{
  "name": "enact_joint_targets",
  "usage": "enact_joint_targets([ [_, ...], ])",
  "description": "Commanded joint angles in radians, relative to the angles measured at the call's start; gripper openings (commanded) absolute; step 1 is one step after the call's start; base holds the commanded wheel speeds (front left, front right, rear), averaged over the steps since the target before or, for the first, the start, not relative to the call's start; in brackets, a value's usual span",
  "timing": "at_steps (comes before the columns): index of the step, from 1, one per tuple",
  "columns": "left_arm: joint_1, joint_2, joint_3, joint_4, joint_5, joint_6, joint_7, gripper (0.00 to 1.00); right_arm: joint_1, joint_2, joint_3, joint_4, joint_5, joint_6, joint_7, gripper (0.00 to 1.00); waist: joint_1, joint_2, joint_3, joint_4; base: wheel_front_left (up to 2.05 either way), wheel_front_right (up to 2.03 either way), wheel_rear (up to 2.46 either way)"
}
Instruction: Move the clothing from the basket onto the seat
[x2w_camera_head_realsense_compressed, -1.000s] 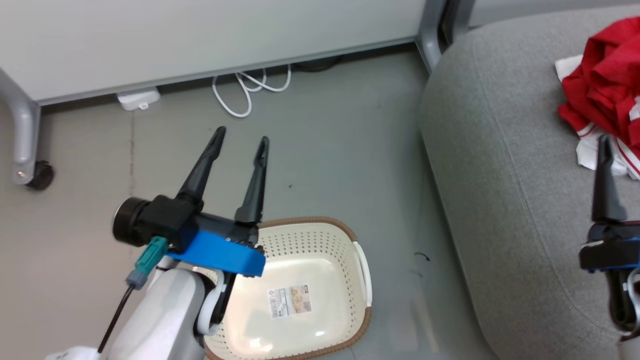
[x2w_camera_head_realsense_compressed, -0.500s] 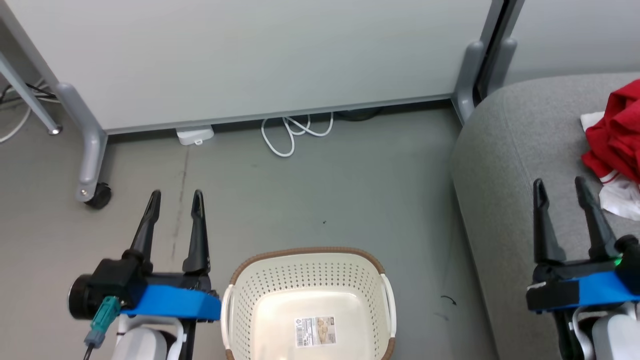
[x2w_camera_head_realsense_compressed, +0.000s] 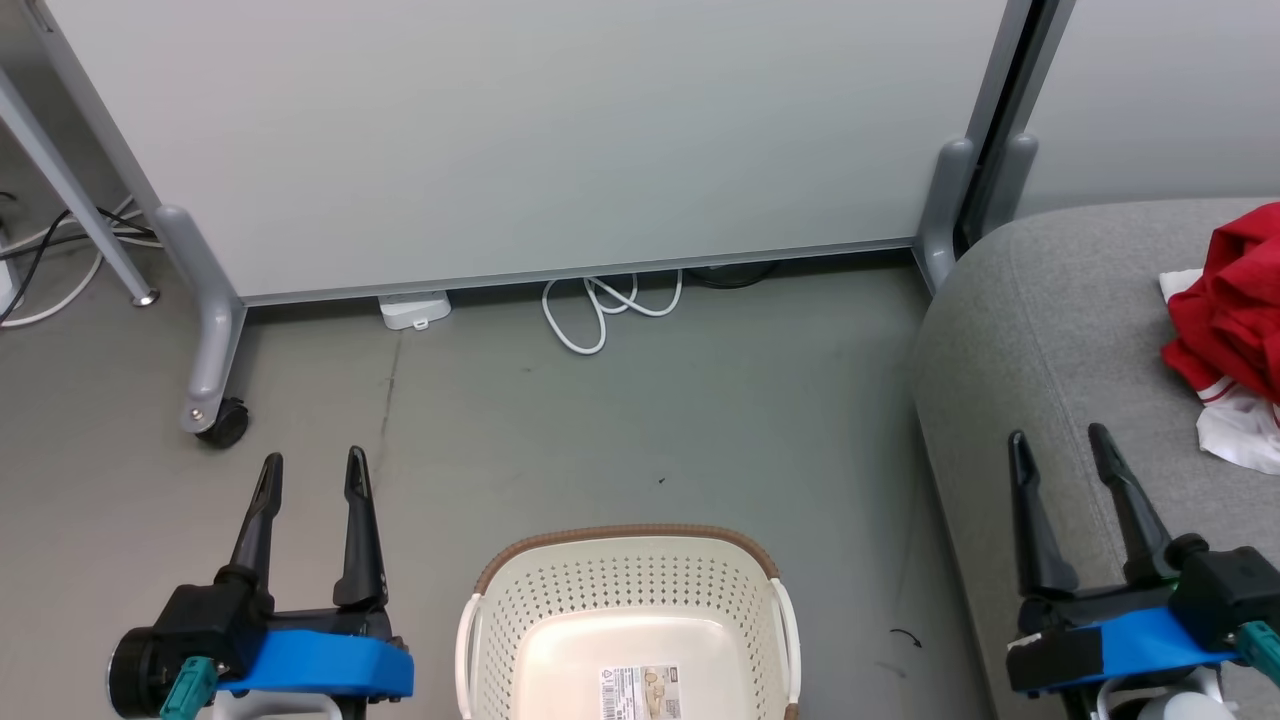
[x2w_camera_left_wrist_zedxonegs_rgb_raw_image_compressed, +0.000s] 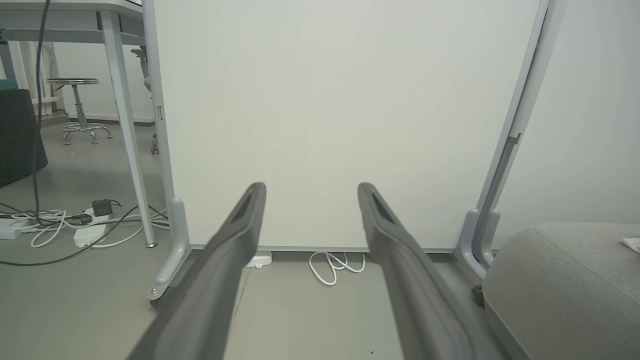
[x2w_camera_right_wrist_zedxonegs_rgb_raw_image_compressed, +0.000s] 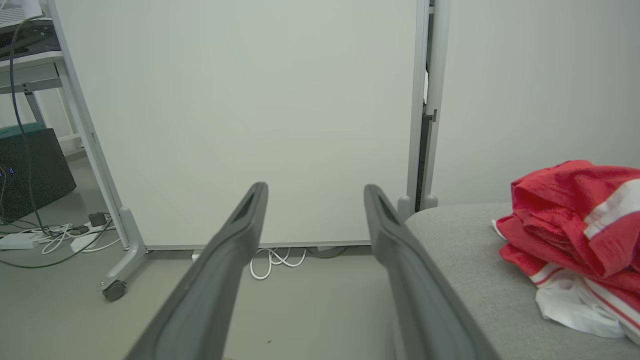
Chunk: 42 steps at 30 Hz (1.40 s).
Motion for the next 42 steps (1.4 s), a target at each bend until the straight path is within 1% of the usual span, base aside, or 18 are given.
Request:
enact_joint_targets([
  [1,0.008,0.0,0.008,0.003,0.01,-0.003,-0.002,1.0,0.017,0.007,0.006,0.002,-0.002,0.001,-0.003,1.0,0.0002,0.0,-0.001,0.001,0.0,0.0,0.0],
  [9,0.012,-0.013,0.019,0.015,0.025,-0.014,-0.002,1.0,0.028,0.015,0.021,0.019,-0.01,0.001,-0.003,1.0,0.0002,0.0,-0.001,0.011,0.0,0.0,0.0],
  [17,0.011,-0.02,0.03,0.023,0.047,0.002,-0.003,1.0,0.023,0.017,0.034,0.025,0.002,0.001,-0.003,1.0,0.0002,0.0,-0.005,0.015,0.0,0.0,0.0],
  [18,0.01,-0.018,0.024,0.025,0.041,0.0,0.0,0.0,0.013,0.014,0.034,0.028,-0.003,0.0,0.0,0.0,0.0002,0.0,-0.005,0.015,0.0,0.0,0.0],
  [23,0.039,-0.023,0.021,0.074,0.033,0.0,0.009,0.0,0.026,0.016,0.034,0.075,0.002,0.0,0.005,0.0,0.0002,0.0,-0.006,0.015,0.0,0.0,0.0],
  [36,0.016,-0.023,0.044,0.075,-0.22,-0.011,0.075,0.0,0.009,0.016,0.017,0.084,0.26,0.0,0.07,0.0,0.0002,0.0,-0.008,0.009,0.0,0.0,0.0],
  [38,0.014,-0.023,0.046,0.075,-0.238,-0.012,0.079,0.0,0.008,0.016,0.016,0.085,0.278,0.0,0.075,0.0,0.0002,0.0,-0.009,0.009,0.0,0.0,0.0],
  [42,0.009,-0.023,0.051,0.074,-0.307,-0.015,0.097,0.0,0.003,0.016,0.012,0.088,0.349,0.0,0.092,0.0,0.0002,0.0,-0.01,0.007,0.0,0.0,0.0],
])
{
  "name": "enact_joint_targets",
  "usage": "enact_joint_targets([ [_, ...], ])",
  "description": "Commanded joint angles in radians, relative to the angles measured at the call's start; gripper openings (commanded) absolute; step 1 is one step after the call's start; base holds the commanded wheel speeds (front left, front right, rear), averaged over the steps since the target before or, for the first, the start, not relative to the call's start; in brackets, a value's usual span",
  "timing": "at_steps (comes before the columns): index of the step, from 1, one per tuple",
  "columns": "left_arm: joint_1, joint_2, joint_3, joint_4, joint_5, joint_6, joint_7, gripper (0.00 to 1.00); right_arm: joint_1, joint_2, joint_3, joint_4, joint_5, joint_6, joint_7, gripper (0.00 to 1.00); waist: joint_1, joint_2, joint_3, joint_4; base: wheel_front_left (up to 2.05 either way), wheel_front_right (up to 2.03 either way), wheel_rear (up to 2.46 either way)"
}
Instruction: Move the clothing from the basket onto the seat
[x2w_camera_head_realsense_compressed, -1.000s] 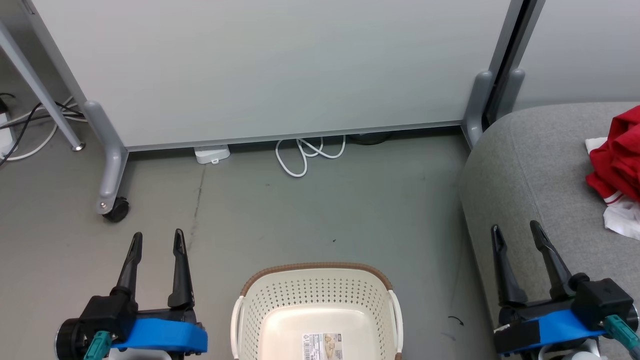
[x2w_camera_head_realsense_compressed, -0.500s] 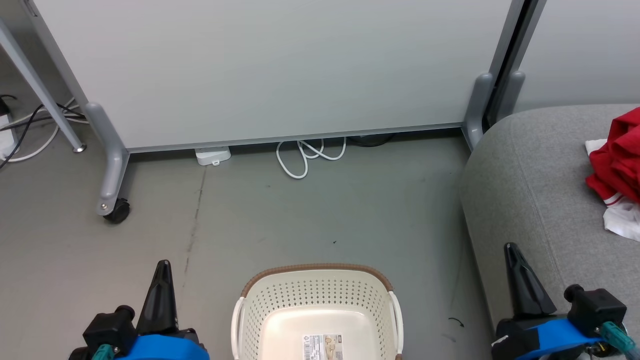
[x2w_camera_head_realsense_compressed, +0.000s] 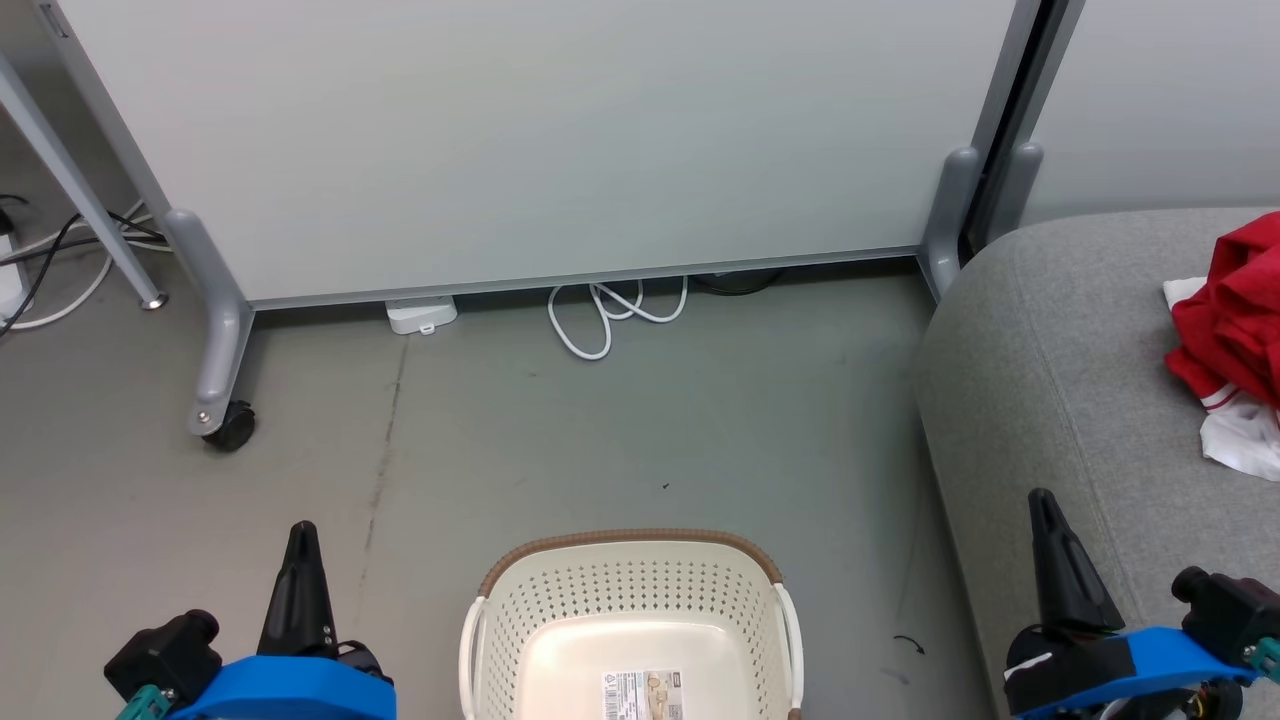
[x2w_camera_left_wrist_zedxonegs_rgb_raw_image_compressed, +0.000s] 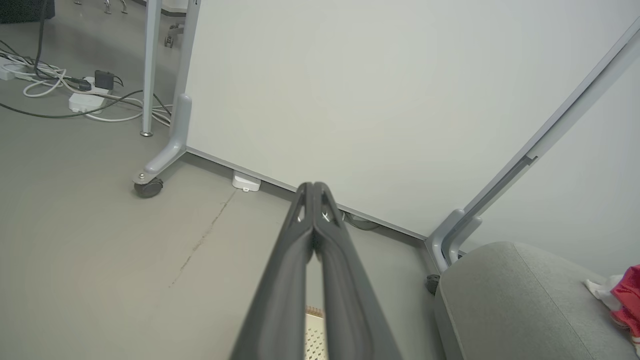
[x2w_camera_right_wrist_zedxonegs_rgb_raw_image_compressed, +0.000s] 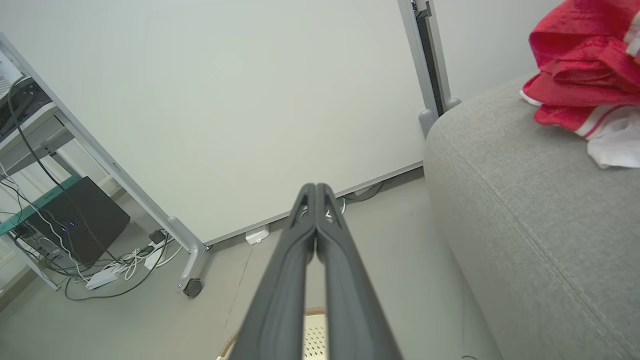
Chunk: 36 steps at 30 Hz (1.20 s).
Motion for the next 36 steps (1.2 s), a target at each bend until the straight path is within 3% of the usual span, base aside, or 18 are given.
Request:
enact_joint_targets([
  [1,-0.031,0.002,0.006,-0.017,-0.026,-0.006,0.004,0.0,-0.028,-0.002,-0.005,-0.011,0.027,0.0,0.005,0.0,-0.0001,0.0,0.0,0.0,0.0,0.0,0.0],
  [36,-0.071,0.003,0.049,-0.017,-0.526,-0.027,0.131,0.0,-0.061,-0.002,-0.037,0.008,0.535,0.0,0.133,0.0,-0.0001,0.0,-0.008,-0.016,0.0,0.0,0.0],
])
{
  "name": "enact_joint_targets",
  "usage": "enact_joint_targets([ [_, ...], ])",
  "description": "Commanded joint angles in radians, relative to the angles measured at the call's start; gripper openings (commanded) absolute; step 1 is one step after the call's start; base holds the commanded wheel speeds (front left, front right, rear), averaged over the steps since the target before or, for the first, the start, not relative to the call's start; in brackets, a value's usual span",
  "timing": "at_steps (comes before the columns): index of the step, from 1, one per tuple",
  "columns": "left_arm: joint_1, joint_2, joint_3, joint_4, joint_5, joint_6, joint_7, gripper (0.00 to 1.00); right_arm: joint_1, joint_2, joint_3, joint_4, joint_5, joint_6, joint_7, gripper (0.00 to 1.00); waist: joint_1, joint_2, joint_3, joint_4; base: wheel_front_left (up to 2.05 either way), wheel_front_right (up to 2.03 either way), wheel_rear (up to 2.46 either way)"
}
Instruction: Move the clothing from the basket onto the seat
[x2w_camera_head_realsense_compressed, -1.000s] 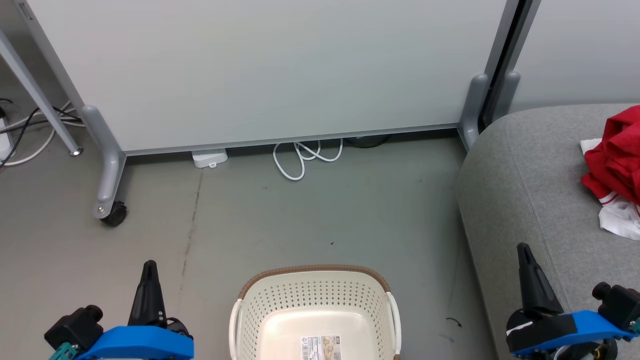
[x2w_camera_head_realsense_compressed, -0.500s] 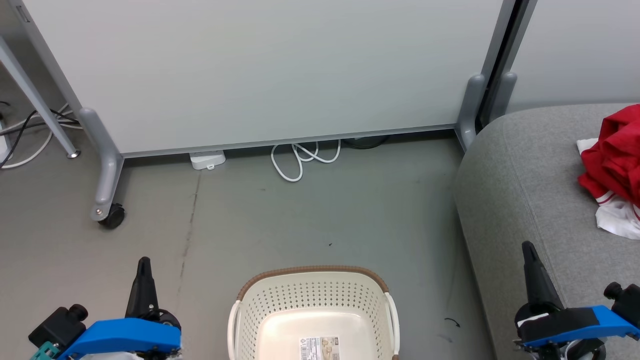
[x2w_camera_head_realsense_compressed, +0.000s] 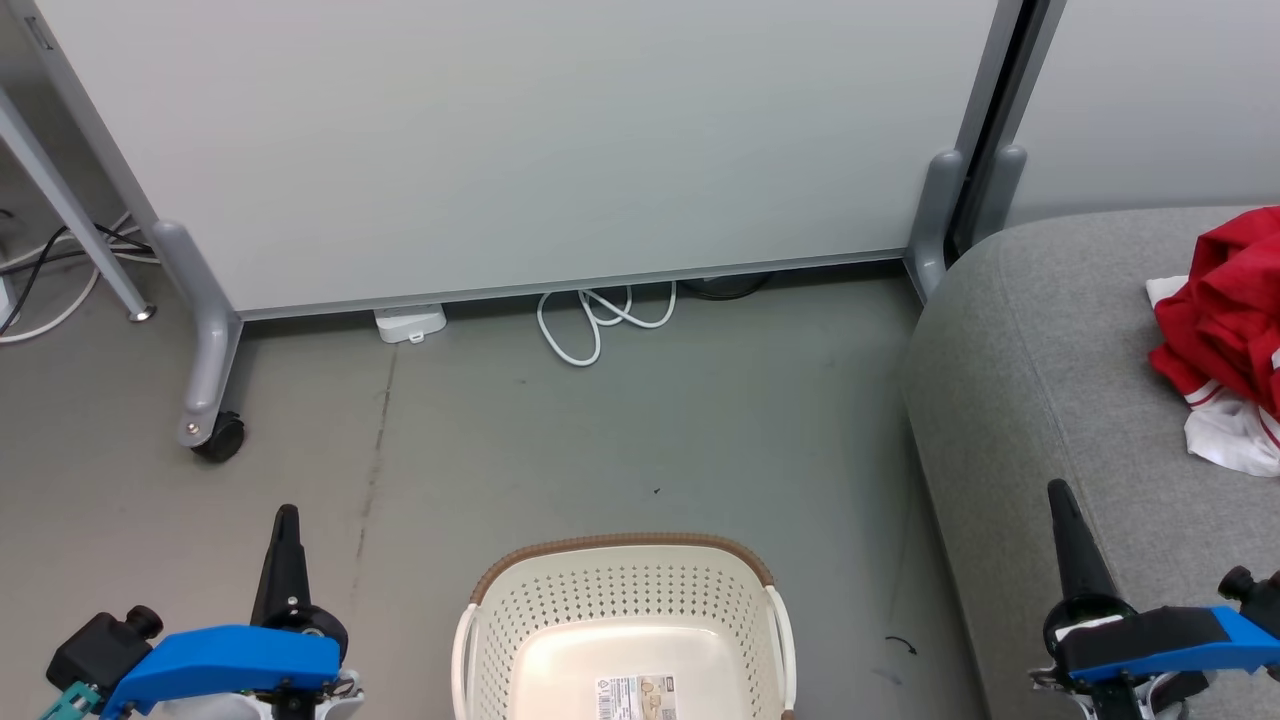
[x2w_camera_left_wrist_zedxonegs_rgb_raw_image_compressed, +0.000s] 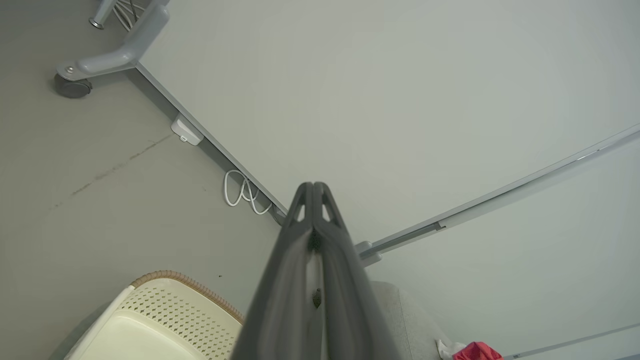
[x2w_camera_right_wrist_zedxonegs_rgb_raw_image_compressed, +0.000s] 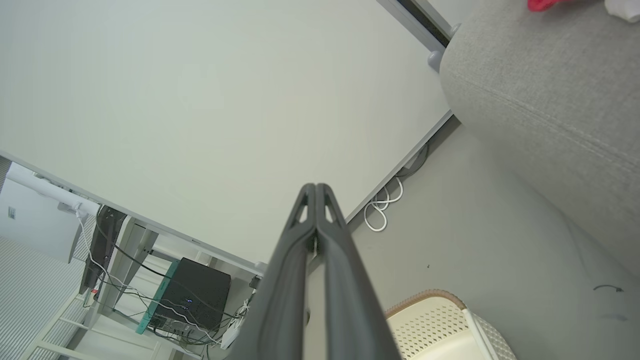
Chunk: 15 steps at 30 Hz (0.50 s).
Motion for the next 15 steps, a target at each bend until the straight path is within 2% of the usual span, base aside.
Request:
enact_joint_targets([
  [1,-0.026,0.003,0.009,-0.012,-0.035,-0.005,0.008,0.0,-0.028,-0.002,-0.005,-0.006,0.036,0.0,0.009,0.0,-0.0001,0.0,0.0,-0.001,0.0,0.0,0.0],
  [15,-0.038,0.003,0.022,-0.012,-0.185,-0.012,0.048,0.0,-0.036,-0.002,-0.015,0.0,0.188,0.0,0.048,0.0,-0.0001,0.0,-0.004,-0.007,0.0,0.0,0.0],
])
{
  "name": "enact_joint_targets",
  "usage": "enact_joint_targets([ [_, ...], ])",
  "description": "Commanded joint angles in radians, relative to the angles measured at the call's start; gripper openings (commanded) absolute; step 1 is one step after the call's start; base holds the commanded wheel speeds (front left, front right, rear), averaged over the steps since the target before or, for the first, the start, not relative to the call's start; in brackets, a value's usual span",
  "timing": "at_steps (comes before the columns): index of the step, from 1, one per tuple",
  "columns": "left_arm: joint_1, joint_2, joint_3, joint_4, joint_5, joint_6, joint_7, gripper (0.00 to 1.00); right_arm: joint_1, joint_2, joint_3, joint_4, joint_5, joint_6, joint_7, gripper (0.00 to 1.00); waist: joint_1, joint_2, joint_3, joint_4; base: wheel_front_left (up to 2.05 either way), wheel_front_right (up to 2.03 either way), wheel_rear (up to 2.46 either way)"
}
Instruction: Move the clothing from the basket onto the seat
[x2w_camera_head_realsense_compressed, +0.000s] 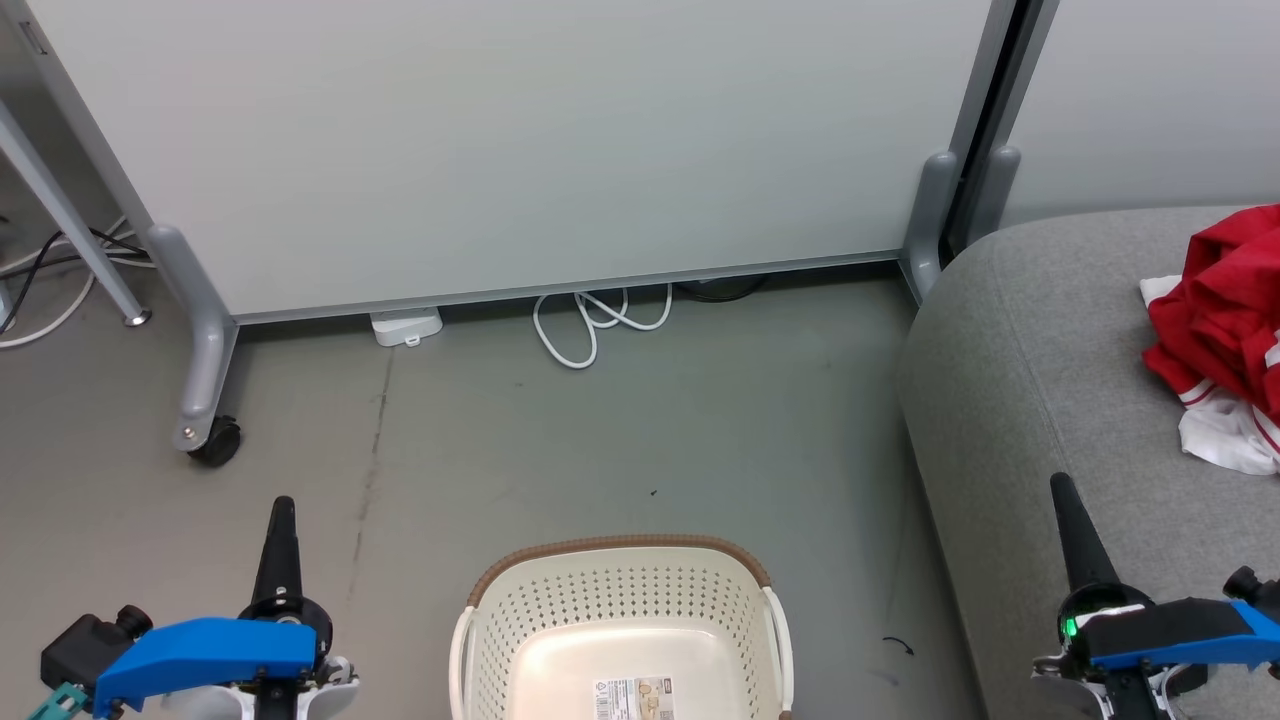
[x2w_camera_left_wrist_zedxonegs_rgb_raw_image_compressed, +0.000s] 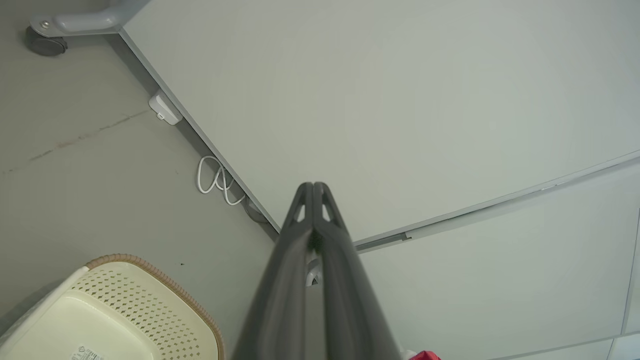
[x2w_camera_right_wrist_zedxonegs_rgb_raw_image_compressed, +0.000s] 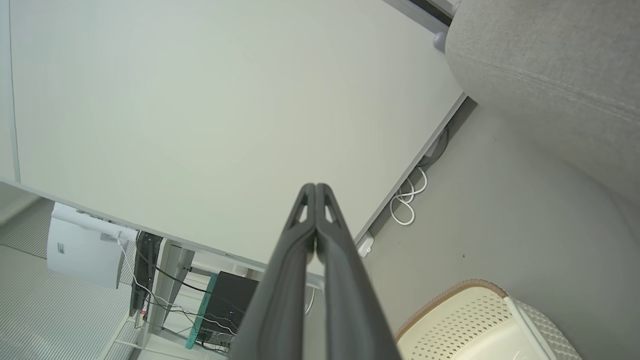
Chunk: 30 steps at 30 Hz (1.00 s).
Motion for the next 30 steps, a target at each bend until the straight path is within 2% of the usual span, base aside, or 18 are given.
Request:
enact_joint_targets([
  [1,-0.023,0.003,0.006,-0.01,-0.032,-0.009,0.009,0.0,-0.022,-0.002,-0.004,-0.005,0.034,0.001,0.008,0.0,-0.0001,0.0,0.0,-0.001,0.0,0.0,0.0],
  [30,-0.042,0.003,0.028,-0.009,-0.28,-0.021,0.072,0.0,-0.036,-0.002,-0.019,0.006,0.286,0.001,0.071,0.0,-0.0001,0.0,-0.007,-0.013,0.0,0.0,0.0],
])
